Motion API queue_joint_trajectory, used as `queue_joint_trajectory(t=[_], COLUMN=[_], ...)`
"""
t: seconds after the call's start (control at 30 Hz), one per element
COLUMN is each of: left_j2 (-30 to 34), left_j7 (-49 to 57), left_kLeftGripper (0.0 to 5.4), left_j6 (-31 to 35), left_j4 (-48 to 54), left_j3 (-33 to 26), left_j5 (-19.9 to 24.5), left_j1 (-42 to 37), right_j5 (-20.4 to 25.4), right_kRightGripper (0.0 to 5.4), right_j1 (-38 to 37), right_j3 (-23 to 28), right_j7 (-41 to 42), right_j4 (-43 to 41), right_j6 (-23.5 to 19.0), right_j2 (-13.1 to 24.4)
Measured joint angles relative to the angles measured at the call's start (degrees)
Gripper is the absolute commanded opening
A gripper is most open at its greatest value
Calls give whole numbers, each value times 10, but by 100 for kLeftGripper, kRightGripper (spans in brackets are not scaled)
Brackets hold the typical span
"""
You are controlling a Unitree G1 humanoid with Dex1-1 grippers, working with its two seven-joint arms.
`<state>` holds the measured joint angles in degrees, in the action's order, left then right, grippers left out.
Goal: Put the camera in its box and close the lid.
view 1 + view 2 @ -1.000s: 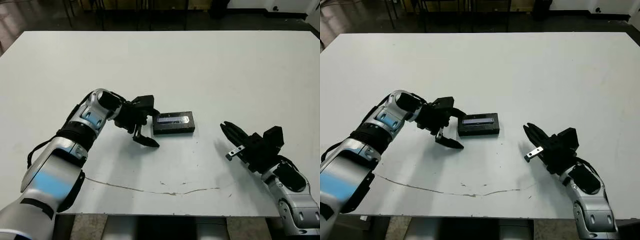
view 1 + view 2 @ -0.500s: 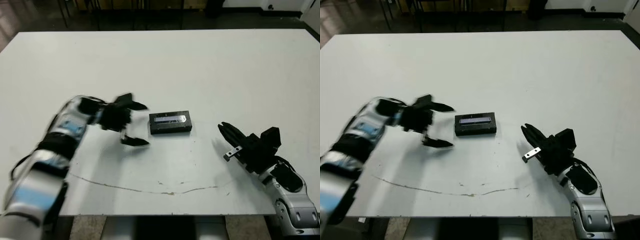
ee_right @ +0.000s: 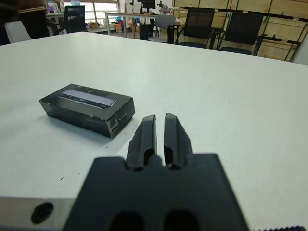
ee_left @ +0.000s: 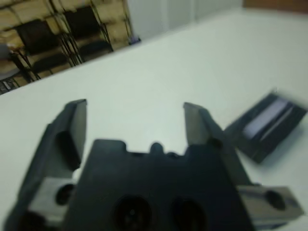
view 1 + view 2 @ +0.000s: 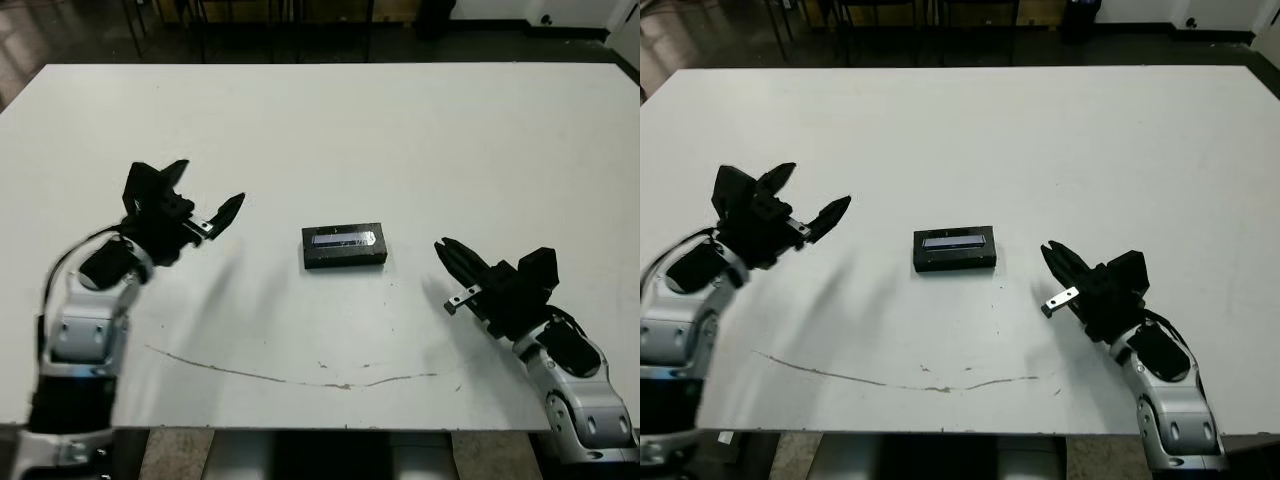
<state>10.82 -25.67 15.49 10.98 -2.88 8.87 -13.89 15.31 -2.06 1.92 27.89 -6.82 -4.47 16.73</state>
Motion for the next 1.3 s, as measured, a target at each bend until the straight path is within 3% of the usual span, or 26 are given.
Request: queue_joint_trajectory(t=[0.33, 0.5, 0.87, 1.3], left_j2=[-91, -124, -180, -163], left_j7=[77, 123, 183, 147], left_kLeftGripper=[6, 3, 3, 3], left_j6=[78, 122, 169, 183], left_j4=[63, 28, -123, -123], left_j3=[119, 160, 183, 205], left_j5=[5, -20, -50, -65], left_j1=[-23, -50, -58, -48], right_j5=[0, -1, -1, -3], right_kRightGripper=[0, 0, 0, 0], right_j1=[8, 9, 5, 5], right_j3=[-2, -4, -2, 4], right_j7=[-17, -21, -23, -18], right_j4=[-8, -9, -9, 8], right_j6=[-14, -15, -13, 5], right_j2=[-2, -7, -9, -9])
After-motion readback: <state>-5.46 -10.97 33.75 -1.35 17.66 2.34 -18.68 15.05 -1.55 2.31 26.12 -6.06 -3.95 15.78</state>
